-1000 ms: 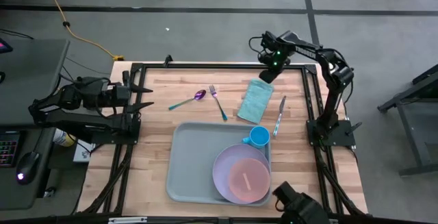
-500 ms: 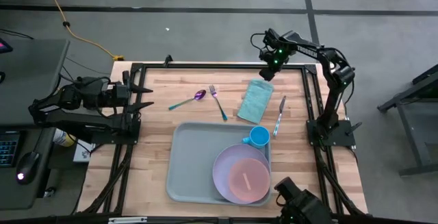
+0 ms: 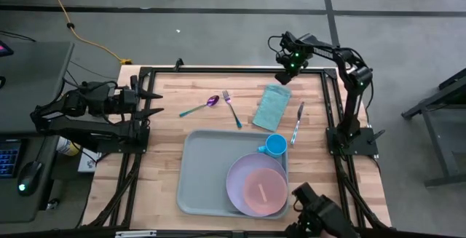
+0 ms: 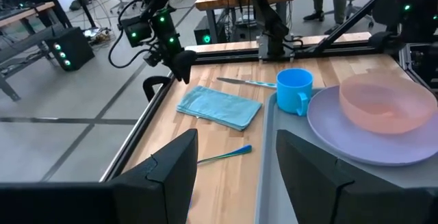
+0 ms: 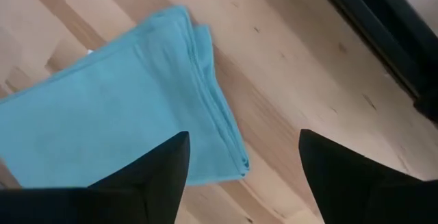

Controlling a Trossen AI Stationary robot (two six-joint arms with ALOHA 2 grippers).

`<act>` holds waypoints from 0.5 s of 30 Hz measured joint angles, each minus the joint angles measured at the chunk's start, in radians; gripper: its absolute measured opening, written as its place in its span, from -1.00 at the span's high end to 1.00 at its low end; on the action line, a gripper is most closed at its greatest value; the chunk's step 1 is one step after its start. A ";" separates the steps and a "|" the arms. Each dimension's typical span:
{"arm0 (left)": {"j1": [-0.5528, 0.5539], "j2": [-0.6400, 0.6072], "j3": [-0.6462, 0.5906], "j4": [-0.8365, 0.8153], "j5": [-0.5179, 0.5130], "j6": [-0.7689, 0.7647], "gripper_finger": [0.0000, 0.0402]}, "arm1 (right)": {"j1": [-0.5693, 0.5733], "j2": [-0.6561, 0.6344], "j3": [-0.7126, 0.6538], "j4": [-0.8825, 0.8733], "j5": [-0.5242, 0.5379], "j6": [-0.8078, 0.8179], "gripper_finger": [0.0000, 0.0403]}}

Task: Set up tray
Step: Put the blue napkin on the serving tray to the left of the purple plate

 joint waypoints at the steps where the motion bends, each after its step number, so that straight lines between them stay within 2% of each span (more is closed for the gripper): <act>1: 0.000 0.000 0.000 0.000 0.000 -0.005 -0.13 | -0.004 0.004 0.000 0.003 -0.006 0.000 -0.25; 15: 0.000 0.000 0.000 0.000 0.000 -0.021 -0.13 | -0.008 0.087 0.000 0.005 -0.057 -0.007 -0.25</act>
